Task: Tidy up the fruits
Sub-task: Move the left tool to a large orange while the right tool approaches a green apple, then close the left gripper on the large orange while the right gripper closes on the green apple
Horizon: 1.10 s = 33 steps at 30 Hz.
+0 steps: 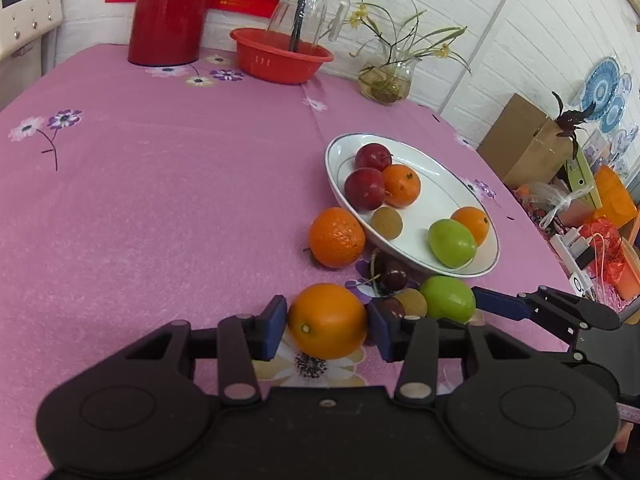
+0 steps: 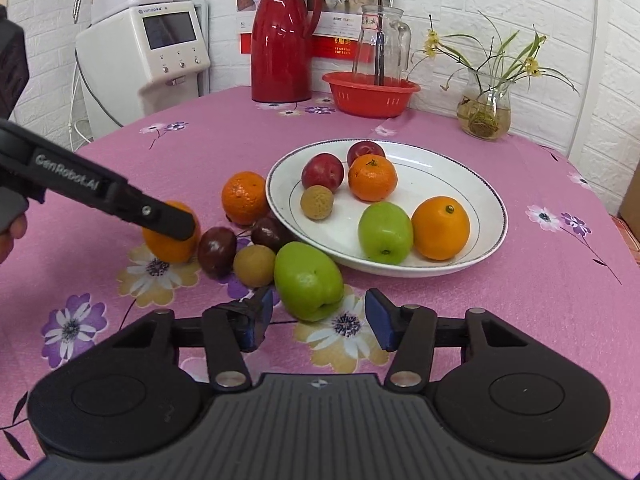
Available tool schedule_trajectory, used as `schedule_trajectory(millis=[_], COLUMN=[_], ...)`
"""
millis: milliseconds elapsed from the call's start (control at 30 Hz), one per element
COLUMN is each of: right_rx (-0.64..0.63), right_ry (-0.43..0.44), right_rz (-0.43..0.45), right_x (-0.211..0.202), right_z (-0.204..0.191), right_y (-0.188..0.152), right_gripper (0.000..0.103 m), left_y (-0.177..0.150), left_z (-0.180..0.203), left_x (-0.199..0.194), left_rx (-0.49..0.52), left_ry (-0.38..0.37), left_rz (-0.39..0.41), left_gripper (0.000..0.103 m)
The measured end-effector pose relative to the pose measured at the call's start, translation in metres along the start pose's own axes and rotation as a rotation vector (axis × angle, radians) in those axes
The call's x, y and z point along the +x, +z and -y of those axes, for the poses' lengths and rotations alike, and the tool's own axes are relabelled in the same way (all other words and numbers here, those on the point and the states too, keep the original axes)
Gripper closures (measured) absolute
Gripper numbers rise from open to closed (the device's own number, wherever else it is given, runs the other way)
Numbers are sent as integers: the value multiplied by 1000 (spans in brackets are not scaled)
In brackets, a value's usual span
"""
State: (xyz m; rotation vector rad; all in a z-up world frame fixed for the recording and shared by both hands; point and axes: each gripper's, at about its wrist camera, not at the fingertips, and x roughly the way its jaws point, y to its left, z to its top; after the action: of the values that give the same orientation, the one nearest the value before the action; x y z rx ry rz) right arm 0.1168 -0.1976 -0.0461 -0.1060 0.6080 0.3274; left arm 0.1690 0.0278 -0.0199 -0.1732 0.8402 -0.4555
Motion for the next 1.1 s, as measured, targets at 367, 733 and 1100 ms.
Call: schedule_trajectory(millis=[367,733,1100], right_rx=[-22,-34,-17], right_ry=[61,44,55], right_rz=[-13,-19,-26], right_x=[-3,10,16], right_z=[-8,-7,-5], right_y=[5,11,11], right_gripper=[36,35,39], left_y=[0,-3,-6], left_z=[0,2,2], left_x=[2,8,11], left_rx=[7,26,35], left_ry=[-8,-11,-9], left_rz=[-3,-22,-38], left_gripper=[14,12,12])
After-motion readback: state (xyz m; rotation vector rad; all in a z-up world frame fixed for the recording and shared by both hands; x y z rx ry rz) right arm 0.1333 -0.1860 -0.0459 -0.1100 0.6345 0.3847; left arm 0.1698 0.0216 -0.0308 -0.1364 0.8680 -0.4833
